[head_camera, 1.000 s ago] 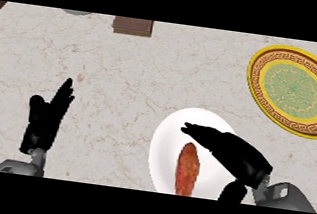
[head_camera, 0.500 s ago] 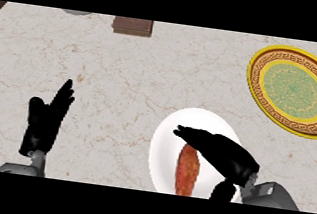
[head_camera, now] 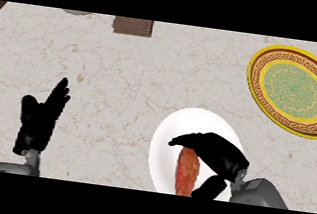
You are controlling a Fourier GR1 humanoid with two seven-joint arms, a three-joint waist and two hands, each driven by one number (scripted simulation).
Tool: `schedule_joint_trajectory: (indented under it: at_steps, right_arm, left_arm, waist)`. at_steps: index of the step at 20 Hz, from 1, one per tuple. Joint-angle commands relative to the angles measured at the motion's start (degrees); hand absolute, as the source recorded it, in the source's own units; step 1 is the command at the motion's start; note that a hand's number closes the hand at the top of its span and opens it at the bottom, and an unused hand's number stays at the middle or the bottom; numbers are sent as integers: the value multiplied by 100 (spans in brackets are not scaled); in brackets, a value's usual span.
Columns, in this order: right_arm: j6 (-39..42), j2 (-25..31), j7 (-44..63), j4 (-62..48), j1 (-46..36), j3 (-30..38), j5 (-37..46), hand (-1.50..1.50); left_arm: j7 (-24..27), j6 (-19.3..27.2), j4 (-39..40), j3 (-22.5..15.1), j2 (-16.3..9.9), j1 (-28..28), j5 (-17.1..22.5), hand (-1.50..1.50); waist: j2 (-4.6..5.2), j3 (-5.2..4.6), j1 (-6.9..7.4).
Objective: Pick the sweet potato from the plate and place it in the plate
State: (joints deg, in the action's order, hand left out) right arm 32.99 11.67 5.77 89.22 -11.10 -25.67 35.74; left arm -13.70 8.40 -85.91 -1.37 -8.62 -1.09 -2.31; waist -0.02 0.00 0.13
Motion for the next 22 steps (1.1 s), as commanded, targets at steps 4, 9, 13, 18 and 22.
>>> schedule_joint_trajectory:
  at_steps: [4, 9, 13, 18, 22]
  right_arm:
    - [-273, -127, -584, 0, 39, -49, 561, 150]
    - [-1095, -349, -826, -441, 59, -132, 1158, 150]
    - [-1406, 190, -1138, -101, 114, 514, 1136, 150]
    - [-1512, 896, -1884, -942, -854, 1399, 1143, 150]
    - [-1710, 1113, -1920, -110, -674, 1746, 1065, 150]
  left_arm:
    - [-3, 156, 94, -71, 252, -38, -281, 0]
    - [680, -53, 719, 129, 266, -101, -135, 0]
    - [161, 89, 335, 86, 232, -167, -272, 0]
    - [196, 24, 148, 10, 241, 43, -279, 0]
    - [184, 89, 221, 79, 309, -61, -256, 0]
  waist:
    - [-1, 0, -6]
    - [6, 0, -4]
    - [3, 1, -25]
    - [17, 2, 35]
    - [-4, -1, -34]
